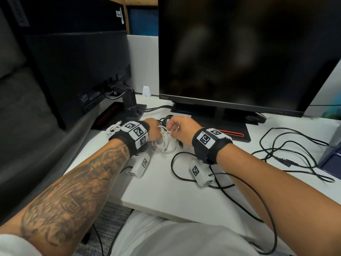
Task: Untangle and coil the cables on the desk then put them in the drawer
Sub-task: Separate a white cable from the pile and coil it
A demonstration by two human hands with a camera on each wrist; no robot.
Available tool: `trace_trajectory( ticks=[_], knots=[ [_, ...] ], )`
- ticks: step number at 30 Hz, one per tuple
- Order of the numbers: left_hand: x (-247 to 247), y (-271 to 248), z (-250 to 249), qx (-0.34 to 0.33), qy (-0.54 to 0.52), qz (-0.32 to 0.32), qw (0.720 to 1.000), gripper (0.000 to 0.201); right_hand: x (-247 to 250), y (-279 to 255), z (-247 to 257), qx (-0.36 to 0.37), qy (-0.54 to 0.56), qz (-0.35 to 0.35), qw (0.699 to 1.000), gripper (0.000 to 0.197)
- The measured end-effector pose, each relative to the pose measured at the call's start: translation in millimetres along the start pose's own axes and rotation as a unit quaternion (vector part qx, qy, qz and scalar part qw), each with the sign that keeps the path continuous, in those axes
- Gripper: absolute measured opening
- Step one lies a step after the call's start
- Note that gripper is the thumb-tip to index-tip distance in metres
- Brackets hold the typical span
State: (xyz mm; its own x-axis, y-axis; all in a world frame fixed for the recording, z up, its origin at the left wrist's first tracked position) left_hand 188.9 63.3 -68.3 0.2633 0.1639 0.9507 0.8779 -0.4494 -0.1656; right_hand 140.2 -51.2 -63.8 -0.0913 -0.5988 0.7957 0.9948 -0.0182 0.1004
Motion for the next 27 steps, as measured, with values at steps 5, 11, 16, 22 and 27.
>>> trace_trajectory(
  ticks=[5,11,16,22,27],
  knots=[
    [27.6,-5.4,4.5,-0.028,-0.142,-0.089,0.985,0.016,22.3,-4.0,1.5,0.014,0.063,-0.076,0.995,0.032],
    [56.0,-21.8,-20.7,-0.120,-0.327,-0.107,0.931,0.023,69.4,-26.2,2.3,0.037,0.103,-0.161,0.981,0.028],
    [60.2,-38.0,-61.2,-0.207,-0.488,-0.027,0.847,0.030,86.8,-59.7,-13.9,0.031,0.187,-0.103,0.977,0.016],
    [51.1,-28.8,-83.2,-0.216,-0.461,-0.085,0.857,0.023,115.0,-94.4,-54.4,-0.029,0.246,-0.116,0.962,0.022],
    [46.9,-17.0,-85.4,-0.203,-0.465,-0.093,0.857,0.034,150.7,-116.3,-102.4,-0.103,0.301,-0.207,0.925,0.024]
  ],
)
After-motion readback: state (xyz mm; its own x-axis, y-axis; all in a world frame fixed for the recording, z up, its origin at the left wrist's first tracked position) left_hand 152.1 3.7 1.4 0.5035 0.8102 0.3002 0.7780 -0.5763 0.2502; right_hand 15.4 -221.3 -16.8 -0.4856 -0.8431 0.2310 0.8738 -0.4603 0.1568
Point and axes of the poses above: each hand's wrist, its own y-axis towards the middle knuckle, its own x-axis out of the back of the hand, z = x × y, the point moved 7 cm from there along y, towards the middle knuckle, and after that the axes turned 4 degrees about -x, right-handed, at the moved point
